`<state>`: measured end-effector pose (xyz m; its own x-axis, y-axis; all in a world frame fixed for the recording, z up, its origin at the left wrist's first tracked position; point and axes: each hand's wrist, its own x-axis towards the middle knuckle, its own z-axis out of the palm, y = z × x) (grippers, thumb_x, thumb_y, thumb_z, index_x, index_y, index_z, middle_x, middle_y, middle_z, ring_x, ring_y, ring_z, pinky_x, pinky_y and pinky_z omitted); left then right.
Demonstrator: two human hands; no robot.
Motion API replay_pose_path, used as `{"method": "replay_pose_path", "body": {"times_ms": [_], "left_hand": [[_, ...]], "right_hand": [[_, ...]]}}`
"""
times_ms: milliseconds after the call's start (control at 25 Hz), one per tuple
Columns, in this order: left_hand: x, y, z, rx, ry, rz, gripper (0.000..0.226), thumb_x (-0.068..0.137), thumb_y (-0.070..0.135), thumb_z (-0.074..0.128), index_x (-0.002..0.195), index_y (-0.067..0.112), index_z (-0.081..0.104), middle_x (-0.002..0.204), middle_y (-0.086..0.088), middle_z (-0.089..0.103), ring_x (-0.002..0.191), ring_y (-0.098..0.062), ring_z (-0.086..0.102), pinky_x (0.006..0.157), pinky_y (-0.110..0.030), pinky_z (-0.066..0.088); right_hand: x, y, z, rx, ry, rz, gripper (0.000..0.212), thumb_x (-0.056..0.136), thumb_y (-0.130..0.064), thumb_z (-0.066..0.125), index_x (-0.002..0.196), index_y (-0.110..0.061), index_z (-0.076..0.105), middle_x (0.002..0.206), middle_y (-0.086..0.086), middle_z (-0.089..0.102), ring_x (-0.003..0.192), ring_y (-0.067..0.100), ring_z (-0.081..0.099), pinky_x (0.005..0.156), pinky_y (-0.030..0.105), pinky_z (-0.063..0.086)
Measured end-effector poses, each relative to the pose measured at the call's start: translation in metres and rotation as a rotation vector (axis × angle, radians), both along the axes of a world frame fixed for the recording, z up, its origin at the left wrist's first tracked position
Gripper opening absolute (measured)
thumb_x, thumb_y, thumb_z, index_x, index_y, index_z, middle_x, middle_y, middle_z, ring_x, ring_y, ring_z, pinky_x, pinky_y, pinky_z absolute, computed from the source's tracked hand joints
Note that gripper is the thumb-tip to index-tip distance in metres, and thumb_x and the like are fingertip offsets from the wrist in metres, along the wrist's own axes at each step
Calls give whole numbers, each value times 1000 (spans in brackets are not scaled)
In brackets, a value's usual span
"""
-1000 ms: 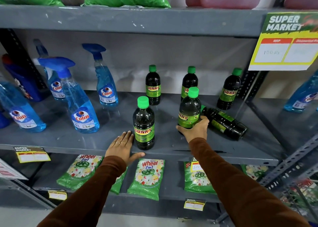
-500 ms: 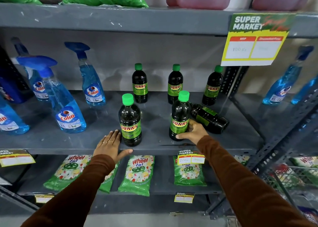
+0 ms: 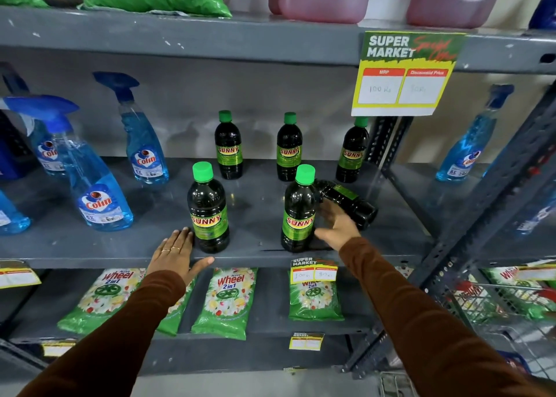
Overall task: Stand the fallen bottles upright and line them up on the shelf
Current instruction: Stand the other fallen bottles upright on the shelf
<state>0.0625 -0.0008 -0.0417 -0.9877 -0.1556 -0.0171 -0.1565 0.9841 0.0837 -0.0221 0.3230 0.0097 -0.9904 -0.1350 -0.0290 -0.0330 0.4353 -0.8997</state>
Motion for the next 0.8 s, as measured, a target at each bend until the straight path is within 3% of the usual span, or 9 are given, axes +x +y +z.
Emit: {"method": "replay_pose_path", "body": {"times_ms": [120, 160, 240, 360, 480, 560, 640, 720, 800], "left_hand": [[1, 3, -2, -8, -13, 27, 104, 72, 82, 15, 146, 9, 9, 157, -8, 11, 145, -21, 9, 121, -37, 8], [0, 4, -3, -10, -5, 35, 100, 74, 78, 20, 146, 9, 9, 157, -7, 10, 145, -21, 9, 121, -37, 8], [-1, 5, -1, -19, 6, 42, 93, 79, 71, 29, 146, 9, 9, 157, -7, 11, 145, -21, 9, 121, -36, 8], [0, 7, 0, -21, 36, 51, 94, 78, 72, 30, 145, 9, 12, 157, -8, 13, 145, -21, 10, 121, -37, 9], [2, 9, 3, -41, 11, 58, 123, 55, 91, -4, 145, 9, 12, 156, -8, 15, 145, -21, 12, 120, -37, 9], [1, 9, 2, -32, 3, 66, 140, 37, 89, -25, 145, 9, 12, 156, -8, 15, 145, -21, 12, 119, -36, 9], [0, 8, 1, -24, 1, 75, 143, 33, 88, -30, 145, 9, 11, 156, -8, 14, 145, -21, 11, 119, -36, 9], [1, 8, 2, -22, 2, 76, 143, 34, 88, -29, 145, 8, 11, 157, -9, 14, 145, -22, 11, 119, -37, 9], [1, 9, 2, -22, 0, 70, 138, 39, 90, -21, 145, 8, 11, 157, -9, 14, 145, -22, 11, 120, -37, 9]], "right_hand": [[-14, 15, 17, 463, 414, -266, 58, 68, -9, 67, 124, -5, 51, 128, 22, 55, 123, 37, 46, 112, 46, 30], [-24, 18, 18, 649, 428, -298, 64, 70, -17, 69, 128, -5, 46, 134, 23, 50, 129, 37, 39, 115, 48, 19], [-38, 25, 17, 904, 214, -297, 79, 77, -34, 64, 139, -7, 25, 148, 19, 31, 139, 37, 20, 116, 49, 5], [-42, 23, 1, 986, 146, -332, 63, 87, -27, 51, 139, -5, 23, 141, 23, 39, 129, 41, 35, 112, 50, 24], [-41, 16, 0, 691, 217, -502, 59, 82, -22, 61, 131, -2, 36, 126, 27, 51, 115, 45, 47, 98, 50, 37], [-41, 16, -5, 375, 267, -577, 64, 78, -20, 67, 130, 3, 37, 123, 31, 50, 111, 48, 49, 95, 51, 40], [-32, 17, -13, 72, 326, -541, 66, 77, -15, 70, 130, 4, 36, 125, 31, 47, 116, 44, 47, 100, 46, 38], [-26, 18, -23, -103, 290, -479, 64, 79, -13, 67, 131, 1, 33, 127, 26, 44, 119, 36, 46, 106, 39, 35], [-23, 19, -27, -195, 229, -495, 68, 78, -21, 66, 133, -6, 28, 129, 22, 47, 119, 35, 47, 109, 46, 34]]}}
